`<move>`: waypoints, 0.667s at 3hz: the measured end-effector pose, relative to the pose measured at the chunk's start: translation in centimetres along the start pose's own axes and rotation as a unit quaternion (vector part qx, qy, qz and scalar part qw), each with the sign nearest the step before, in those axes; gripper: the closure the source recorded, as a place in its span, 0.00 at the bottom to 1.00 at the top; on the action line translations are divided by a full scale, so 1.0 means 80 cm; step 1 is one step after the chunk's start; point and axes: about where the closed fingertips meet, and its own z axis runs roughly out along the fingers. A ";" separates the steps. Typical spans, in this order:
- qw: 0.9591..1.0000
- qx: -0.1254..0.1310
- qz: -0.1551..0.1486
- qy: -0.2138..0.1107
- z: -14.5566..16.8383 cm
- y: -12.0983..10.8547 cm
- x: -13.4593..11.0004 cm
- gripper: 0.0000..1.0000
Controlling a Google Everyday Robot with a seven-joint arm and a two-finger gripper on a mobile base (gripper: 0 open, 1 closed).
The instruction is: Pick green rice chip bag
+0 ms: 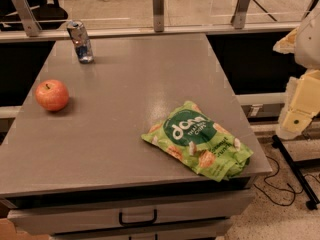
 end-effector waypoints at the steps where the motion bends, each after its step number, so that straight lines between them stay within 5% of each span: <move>1: 1.000 0.001 0.000 -0.001 0.000 -0.001 0.000 0.00; 2: 1.000 -0.023 0.005 -0.015 0.034 -0.019 -0.011 0.00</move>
Offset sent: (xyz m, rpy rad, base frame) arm 0.0665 0.0211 -0.0631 0.1180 0.1351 0.0192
